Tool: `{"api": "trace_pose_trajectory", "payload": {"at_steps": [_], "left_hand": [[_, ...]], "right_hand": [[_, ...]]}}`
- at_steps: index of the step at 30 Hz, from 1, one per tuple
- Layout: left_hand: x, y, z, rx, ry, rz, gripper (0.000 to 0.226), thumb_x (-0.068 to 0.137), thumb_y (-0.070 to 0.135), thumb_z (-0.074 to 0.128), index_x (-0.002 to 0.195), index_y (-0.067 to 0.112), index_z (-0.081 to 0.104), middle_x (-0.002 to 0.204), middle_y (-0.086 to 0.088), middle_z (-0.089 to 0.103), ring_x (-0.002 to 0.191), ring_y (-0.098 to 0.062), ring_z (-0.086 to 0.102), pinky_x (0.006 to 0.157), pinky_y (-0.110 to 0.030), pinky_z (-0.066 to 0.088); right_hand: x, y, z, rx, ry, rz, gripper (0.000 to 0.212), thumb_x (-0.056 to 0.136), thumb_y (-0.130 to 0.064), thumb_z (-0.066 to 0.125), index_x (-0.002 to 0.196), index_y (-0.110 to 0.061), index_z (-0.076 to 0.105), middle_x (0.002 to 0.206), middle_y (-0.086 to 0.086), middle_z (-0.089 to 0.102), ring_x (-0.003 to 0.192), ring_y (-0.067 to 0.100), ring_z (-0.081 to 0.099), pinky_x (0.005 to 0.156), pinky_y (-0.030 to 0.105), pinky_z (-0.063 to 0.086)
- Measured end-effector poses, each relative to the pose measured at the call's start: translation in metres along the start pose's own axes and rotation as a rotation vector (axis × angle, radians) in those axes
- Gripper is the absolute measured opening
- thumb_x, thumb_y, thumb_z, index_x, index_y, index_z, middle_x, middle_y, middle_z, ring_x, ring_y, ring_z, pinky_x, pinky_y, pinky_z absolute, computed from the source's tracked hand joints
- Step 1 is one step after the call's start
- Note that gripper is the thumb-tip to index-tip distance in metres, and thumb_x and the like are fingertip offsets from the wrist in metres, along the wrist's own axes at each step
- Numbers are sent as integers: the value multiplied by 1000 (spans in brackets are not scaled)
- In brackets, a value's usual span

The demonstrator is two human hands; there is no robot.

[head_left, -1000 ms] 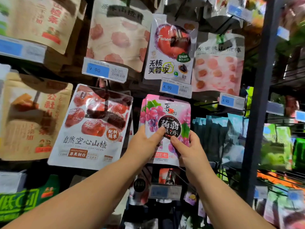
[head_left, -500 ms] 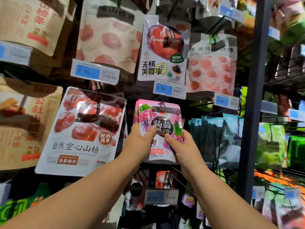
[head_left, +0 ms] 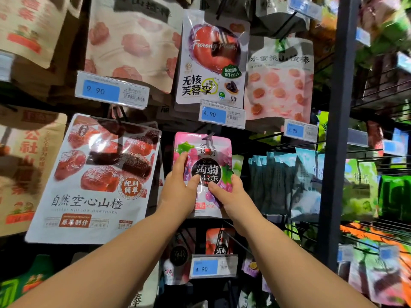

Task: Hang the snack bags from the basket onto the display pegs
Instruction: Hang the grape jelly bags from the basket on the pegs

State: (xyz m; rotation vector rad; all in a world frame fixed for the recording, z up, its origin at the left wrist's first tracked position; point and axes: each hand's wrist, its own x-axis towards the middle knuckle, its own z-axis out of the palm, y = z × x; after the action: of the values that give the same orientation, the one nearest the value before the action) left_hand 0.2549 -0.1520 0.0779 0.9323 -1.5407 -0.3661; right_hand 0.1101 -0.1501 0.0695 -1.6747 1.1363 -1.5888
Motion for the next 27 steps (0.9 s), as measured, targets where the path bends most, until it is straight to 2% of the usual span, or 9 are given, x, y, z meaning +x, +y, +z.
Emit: {"api": "trace_pose_trajectory", "payload": {"at_steps": [4, 7, 10, 12, 13, 16, 20, 24, 27], "left_hand": [[-2, -3, 1, 9, 26, 19, 63, 99, 28, 52, 152, 39, 19, 154, -1, 34, 135, -20, 40, 92, -25, 30], [-14, -4, 0, 31, 60, 37, 62, 99, 30, 52, 152, 36, 22, 151, -3, 34, 126, -18, 43, 90, -22, 28], [-31, -6, 1, 76, 65, 36, 60, 99, 32, 51, 152, 32, 22, 148, -4, 28, 101, -13, 46, 89, -25, 30], [-41, -8, 3, 124, 92, 49, 62, 98, 32, 52, 152, 26, 24, 148, -4, 21, 119, -18, 39, 99, -29, 31], [-45, -9, 5, 164, 119, 54, 61, 97, 32, 53, 151, 23, 26, 149, -4, 19, 130, -22, 31, 107, -34, 29], [-60, -8, 11, 252, 187, 65, 58, 95, 29, 56, 148, 16, 34, 151, -8, 22, 139, -27, 19, 115, -46, 20], [-87, -4, 25, 186, 210, 184, 52, 97, 25, 50, 146, 15, 37, 147, -12, 34, 138, -22, 20, 116, -45, 14], [-119, 12, 57, 44, 80, 289, 52, 93, 30, 45, 143, 14, 42, 135, 5, 39, 131, -7, 25, 110, -24, 13], [-149, 28, 99, -124, -169, 226, 42, 97, 28, 51, 138, 21, 45, 122, 14, 42, 123, -8, 37, 105, -25, 29]], "right_hand": [[2, 1, 2, -31, 11, 17, 72, 78, -52, 74, 138, -28, 41, 121, -4, 66, 109, 17, 66, 98, 47, 53], [-2, 5, 2, -74, 29, 16, 45, 81, -50, 72, 118, -31, 52, 110, -5, 70, 102, 17, 68, 94, 44, 54], [-9, 4, -1, -130, 40, 23, 45, 80, -56, 71, 112, -29, 55, 104, -5, 70, 100, 17, 68, 83, 34, 55], [-20, -1, -5, -212, 33, 1, 37, 89, -49, 67, 115, -29, 51, 102, -12, 66, 95, 7, 64, 75, 23, 49], [-26, -3, -8, -254, 23, 1, 34, 91, -47, 64, 115, -31, 47, 102, -14, 64, 94, 3, 62, 76, 22, 49], [-45, -4, -19, -338, 6, 29, 40, 95, -50, 56, 126, -30, 42, 100, -9, 63, 93, 9, 64, 90, 40, 55], [-77, -9, -44, -382, 7, 72, 43, 99, -51, 43, 135, -28, 38, 108, -4, 59, 93, 13, 64, 93, 45, 55], [-116, -12, -88, -420, 20, 108, 24, 102, -46, 38, 121, -33, 43, 108, -5, 57, 89, 9, 63, 77, 30, 54], [-151, -7, -132, -487, 83, 197, 30, 103, -42, 37, 120, -23, 53, 109, -4, 61, 91, 8, 63, 77, 27, 50]]}}
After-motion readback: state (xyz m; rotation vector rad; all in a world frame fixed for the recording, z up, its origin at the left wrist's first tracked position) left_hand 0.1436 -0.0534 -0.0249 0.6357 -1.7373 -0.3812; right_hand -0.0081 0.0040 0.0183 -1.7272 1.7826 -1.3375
